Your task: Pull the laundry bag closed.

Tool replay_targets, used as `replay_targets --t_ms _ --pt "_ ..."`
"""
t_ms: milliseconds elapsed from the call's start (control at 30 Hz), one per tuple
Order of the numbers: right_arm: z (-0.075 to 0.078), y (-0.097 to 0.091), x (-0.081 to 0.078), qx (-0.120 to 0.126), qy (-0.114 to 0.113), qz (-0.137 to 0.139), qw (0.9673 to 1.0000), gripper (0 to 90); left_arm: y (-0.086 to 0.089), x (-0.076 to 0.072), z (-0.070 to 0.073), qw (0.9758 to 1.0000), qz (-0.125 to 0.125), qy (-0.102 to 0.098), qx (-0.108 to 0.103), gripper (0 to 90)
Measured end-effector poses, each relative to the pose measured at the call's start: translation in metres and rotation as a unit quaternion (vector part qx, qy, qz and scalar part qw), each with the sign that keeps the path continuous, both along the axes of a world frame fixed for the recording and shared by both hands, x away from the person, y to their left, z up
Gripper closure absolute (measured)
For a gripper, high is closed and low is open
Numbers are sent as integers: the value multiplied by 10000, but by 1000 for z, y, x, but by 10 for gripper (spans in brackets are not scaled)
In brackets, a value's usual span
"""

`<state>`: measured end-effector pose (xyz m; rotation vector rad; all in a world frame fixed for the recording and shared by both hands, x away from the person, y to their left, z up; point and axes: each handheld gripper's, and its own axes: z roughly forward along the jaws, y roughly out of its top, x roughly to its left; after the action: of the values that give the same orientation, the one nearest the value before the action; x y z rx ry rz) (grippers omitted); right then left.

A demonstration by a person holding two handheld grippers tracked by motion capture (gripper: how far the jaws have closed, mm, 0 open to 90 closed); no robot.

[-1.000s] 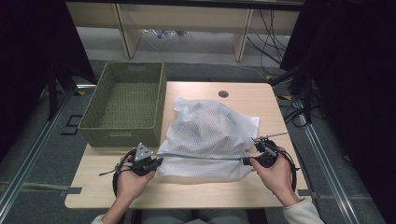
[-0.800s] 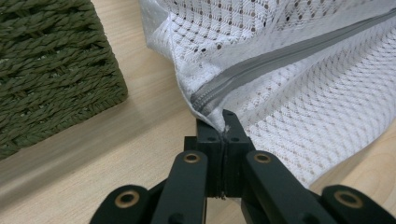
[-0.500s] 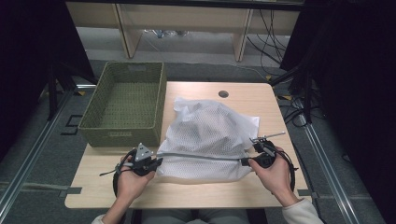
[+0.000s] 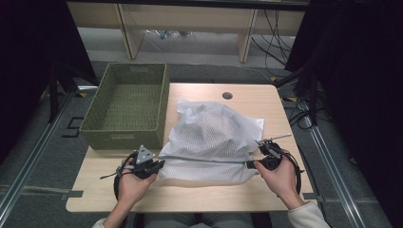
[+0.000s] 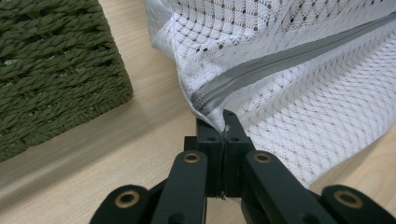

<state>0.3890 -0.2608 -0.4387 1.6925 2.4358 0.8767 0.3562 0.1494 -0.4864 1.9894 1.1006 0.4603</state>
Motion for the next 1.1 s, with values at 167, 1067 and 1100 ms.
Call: replay_targets --t_ms 167,1067,1100 --pt "-1 -4 2 -52 -112 -54 9999 870 0 -1 1 10000 -51 4 -22 887" --pt "-23 13 27 45 460 62 9989 870 6 -1 -1 9999 66 77 -39 887" --pt "-23 13 27 45 460 62 9989 870 6 -1 -1 9999 66 77 -39 887"
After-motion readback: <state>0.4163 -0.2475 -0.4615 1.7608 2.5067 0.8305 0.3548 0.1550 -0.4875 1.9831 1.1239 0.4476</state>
